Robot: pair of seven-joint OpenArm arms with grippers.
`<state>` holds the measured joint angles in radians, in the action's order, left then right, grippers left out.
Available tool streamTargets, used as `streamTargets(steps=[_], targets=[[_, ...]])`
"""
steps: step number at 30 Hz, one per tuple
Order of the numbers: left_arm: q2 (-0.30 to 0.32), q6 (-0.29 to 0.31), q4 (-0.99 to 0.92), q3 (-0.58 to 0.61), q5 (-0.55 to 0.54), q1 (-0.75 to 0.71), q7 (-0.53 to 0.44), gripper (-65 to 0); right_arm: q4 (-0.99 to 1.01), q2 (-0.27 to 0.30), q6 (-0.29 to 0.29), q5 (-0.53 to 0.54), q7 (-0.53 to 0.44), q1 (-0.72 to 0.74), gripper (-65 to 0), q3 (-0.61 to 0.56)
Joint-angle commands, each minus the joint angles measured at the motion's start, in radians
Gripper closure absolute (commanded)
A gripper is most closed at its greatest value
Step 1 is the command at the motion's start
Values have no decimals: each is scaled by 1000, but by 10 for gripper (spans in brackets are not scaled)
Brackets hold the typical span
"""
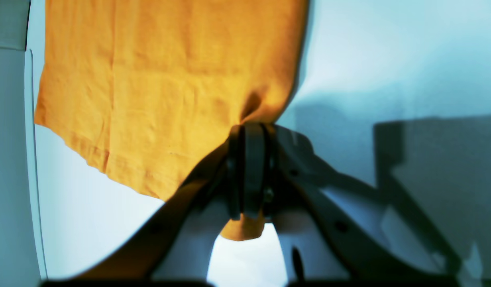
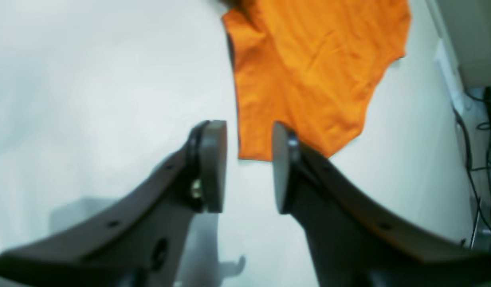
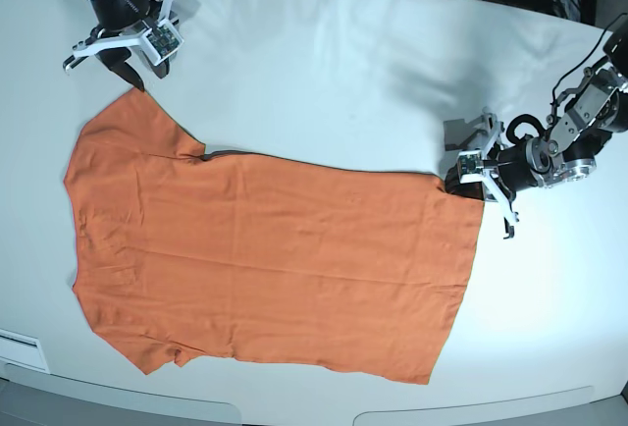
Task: Fold the T-shirt properly
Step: 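Move both grippers down to the shirt's collar-side corners and grasp them, then drag the grasped shirt edge with both grippers toward the robot, flattening it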
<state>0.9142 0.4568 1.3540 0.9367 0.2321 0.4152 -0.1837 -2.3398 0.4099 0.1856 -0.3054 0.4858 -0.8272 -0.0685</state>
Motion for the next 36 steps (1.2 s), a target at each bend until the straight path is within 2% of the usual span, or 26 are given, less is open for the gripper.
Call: streamTargets(steps=[1,4,6,15,21,22,24,26,28,31,36], targets=[[16,64,-11,15,43,-8,86,0,-16,10,-10,4,-30,-3,-244,6],[16,64,-11,15,43,-8,84,0,10,23,9,71,-30,17,-300,6],[17,64,-11,15,43,-8,85,0,53,23,35,74,-30,39,-335,6],[16,64,-11,15,43,-8,87,0,300,23,46,67,-31,168,-335,6],[17,64,-11,15,43,-8,88,0,408,23,86,100,-31,243,-333,6],[17,64,-11,15,43,-8,88,0,420,23,88,109,-31,254,-322,6],[17,64,-11,15,43,-8,88,0,429,23,87,126,-30,266,-259,6],[17,64,-11,15,43,-8,88,0,428,26,84,126,-30,269,-152,6],[17,64,-11,15,43,-8,88,0,428,26,60,126,-29,270,-13,6],[18,64,-11,15,43,-8,88,0,416,26,23,116,-2,270,0,6],[39,92,27,15,23,-10,88,0,323,57,4,79,53,251,0,6]])
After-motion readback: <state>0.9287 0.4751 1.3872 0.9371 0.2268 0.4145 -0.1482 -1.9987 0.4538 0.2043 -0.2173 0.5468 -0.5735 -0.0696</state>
